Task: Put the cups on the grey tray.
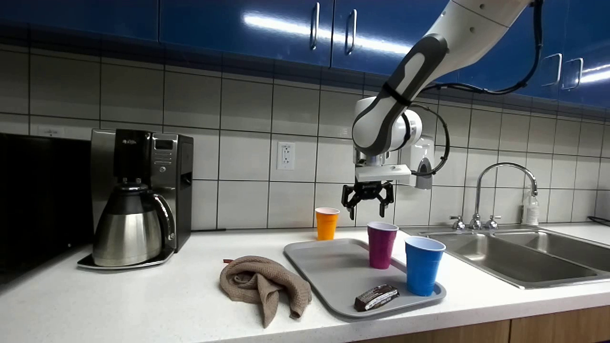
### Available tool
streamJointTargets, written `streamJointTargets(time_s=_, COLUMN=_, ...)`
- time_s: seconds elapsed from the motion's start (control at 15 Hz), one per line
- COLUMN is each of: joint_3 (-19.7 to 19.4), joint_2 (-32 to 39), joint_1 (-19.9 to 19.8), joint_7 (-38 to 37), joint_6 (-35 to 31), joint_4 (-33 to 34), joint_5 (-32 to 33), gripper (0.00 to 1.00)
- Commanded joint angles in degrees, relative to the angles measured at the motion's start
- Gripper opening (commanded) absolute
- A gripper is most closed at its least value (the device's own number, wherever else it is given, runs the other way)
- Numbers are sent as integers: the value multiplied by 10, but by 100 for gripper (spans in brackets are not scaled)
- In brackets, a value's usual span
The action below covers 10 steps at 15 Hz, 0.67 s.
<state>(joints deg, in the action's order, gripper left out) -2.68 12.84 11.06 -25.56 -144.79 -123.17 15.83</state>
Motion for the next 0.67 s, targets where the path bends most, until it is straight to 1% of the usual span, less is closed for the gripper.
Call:
streamJointTargets(time_s=0.0, joint_3=7, joint_2=1, joint_1=-7, joint_7=0, joint_6=1, joint_4=1, joint_5=2, gripper=100)
streamJointTargets(time_s=0.27, joint_3=7, joint_2=1, joint_1=-7, joint_7=0, joint_6=1, joint_4=1, joint_5=2, gripper=100)
streamJointTargets(time_s=0.4, joint_3=9, joint_2=13, joint_1=-6, joint_7=-5, joint_6=1, joint_4=16, joint_5=-7, gripper=100)
streamJointTargets(time_s=0.6, joint_3=7, joint_2=34, joint_1=-1, joint_7=-13, joint_6=-2, joint_4=44, joint_5=-2, gripper=100)
